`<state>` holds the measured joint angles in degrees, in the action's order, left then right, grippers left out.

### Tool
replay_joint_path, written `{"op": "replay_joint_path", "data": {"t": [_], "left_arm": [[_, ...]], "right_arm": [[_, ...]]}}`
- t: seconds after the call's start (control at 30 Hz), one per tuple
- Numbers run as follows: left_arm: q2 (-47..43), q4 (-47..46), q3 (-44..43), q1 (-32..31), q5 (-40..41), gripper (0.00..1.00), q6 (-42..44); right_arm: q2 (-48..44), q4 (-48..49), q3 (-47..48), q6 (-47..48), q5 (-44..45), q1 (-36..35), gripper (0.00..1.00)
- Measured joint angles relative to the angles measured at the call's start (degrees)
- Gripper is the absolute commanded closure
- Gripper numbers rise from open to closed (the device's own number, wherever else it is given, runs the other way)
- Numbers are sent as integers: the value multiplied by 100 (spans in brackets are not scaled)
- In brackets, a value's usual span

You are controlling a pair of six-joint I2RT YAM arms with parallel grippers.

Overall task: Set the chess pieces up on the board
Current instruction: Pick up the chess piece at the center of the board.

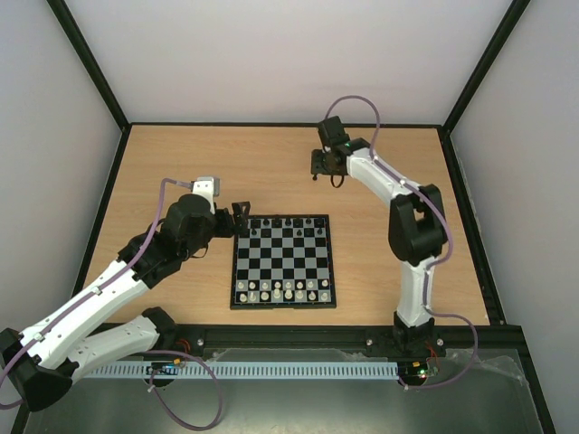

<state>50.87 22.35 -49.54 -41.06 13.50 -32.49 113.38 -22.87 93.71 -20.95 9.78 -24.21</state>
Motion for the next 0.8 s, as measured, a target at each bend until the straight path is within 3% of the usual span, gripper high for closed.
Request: {"op": "replay_joint_path", "data": {"t": [0.27,0.8], "left_arm": [[20,-7,0,0,-20,1,0],[122,-15,0,2,-63,1,11]], "right_arm": [[1427,-455,1604,125,-278,-2,53],[2026,-861,1893,157,-321,-2,67]]}}
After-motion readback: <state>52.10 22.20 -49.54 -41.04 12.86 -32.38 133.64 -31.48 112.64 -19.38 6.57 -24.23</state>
